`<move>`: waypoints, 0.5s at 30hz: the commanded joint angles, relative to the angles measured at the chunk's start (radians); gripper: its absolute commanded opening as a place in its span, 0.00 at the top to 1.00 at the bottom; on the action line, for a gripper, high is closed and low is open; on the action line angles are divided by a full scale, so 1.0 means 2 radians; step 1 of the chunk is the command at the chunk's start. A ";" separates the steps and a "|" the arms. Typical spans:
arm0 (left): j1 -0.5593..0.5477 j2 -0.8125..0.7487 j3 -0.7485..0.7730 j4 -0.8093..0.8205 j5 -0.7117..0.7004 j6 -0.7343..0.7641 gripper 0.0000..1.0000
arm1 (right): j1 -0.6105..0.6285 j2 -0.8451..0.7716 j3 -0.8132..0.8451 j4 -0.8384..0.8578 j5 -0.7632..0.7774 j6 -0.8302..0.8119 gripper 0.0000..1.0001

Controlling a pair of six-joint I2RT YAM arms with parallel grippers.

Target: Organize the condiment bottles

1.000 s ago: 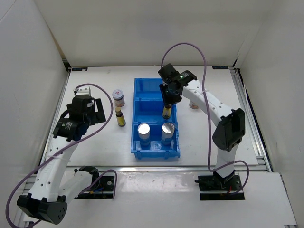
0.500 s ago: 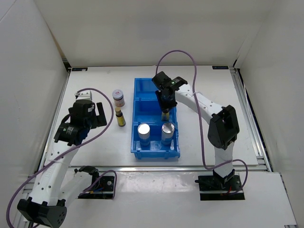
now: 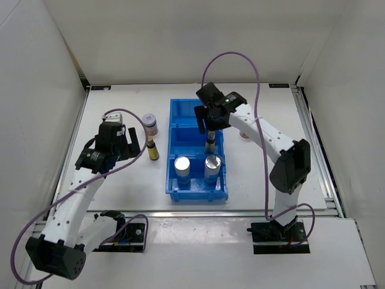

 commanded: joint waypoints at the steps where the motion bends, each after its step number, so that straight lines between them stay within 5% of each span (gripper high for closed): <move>1: 0.003 0.040 0.018 0.022 0.041 -0.033 0.00 | 0.001 -0.062 0.054 -0.011 0.019 -0.002 0.23; 15: -0.041 0.204 0.097 0.120 0.076 -0.030 0.00 | 0.001 -0.204 -0.027 -0.025 0.051 -0.002 0.19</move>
